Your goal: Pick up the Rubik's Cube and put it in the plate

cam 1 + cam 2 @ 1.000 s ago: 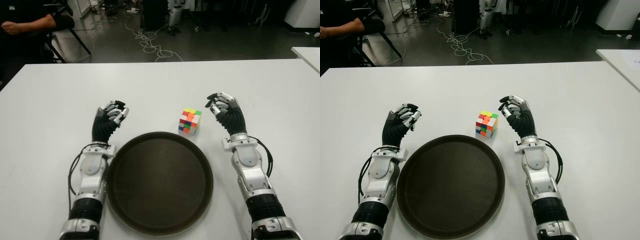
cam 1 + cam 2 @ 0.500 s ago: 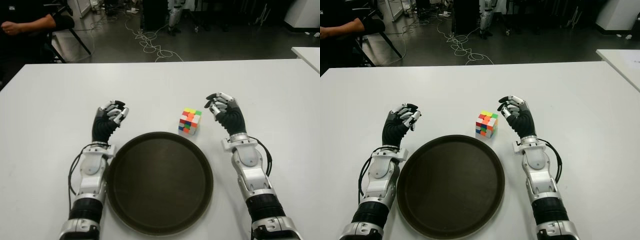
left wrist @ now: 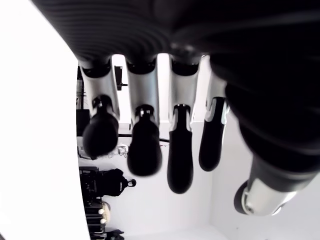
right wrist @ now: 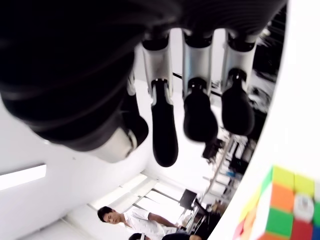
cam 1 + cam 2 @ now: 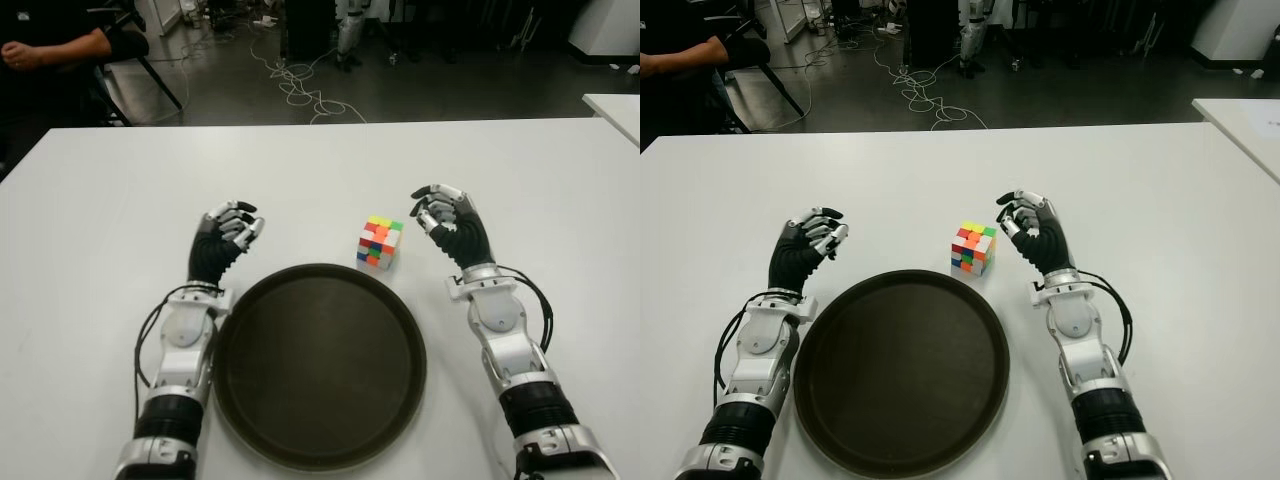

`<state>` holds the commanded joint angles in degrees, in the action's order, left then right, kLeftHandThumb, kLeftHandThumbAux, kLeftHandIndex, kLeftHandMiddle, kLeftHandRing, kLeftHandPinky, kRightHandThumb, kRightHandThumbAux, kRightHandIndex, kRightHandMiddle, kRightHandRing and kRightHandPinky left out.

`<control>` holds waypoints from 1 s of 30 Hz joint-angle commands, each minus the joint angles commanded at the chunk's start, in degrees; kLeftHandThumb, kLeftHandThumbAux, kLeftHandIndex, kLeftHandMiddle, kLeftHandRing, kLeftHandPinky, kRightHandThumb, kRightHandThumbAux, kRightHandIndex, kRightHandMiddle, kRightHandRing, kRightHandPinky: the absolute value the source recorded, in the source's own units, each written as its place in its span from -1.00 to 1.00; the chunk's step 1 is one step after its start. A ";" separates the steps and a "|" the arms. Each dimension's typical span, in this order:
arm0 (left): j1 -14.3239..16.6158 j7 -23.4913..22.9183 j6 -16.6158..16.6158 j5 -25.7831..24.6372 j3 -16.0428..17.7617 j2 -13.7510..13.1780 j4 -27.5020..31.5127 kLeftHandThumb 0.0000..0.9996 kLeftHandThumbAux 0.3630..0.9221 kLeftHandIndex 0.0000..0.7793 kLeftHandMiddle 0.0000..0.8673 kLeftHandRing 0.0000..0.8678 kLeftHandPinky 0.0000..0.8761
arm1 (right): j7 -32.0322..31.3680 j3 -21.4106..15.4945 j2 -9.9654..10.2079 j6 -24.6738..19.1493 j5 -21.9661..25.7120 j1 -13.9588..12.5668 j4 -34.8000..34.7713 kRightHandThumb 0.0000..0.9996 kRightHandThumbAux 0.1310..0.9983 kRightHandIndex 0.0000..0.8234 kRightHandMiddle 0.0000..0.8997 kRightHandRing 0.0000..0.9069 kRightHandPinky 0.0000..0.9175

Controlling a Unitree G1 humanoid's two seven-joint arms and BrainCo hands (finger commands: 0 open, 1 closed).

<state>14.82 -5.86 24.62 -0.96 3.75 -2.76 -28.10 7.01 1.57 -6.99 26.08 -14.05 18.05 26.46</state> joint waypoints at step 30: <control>0.03 -1.14 -5.77 -0.91 -0.30 -0.48 2.31 0.64 0.16 -0.08 0.07 -0.14 -0.02 | -4.80 4.10 -7.08 0.53 -4.38 3.74 2.21 -1.00 0.23 -1.00 -1.00 -1.00 -0.99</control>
<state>14.85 -7.01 18.85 -1.87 3.45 -3.25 -25.79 2.21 5.67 -14.08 26.61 -18.43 21.79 28.67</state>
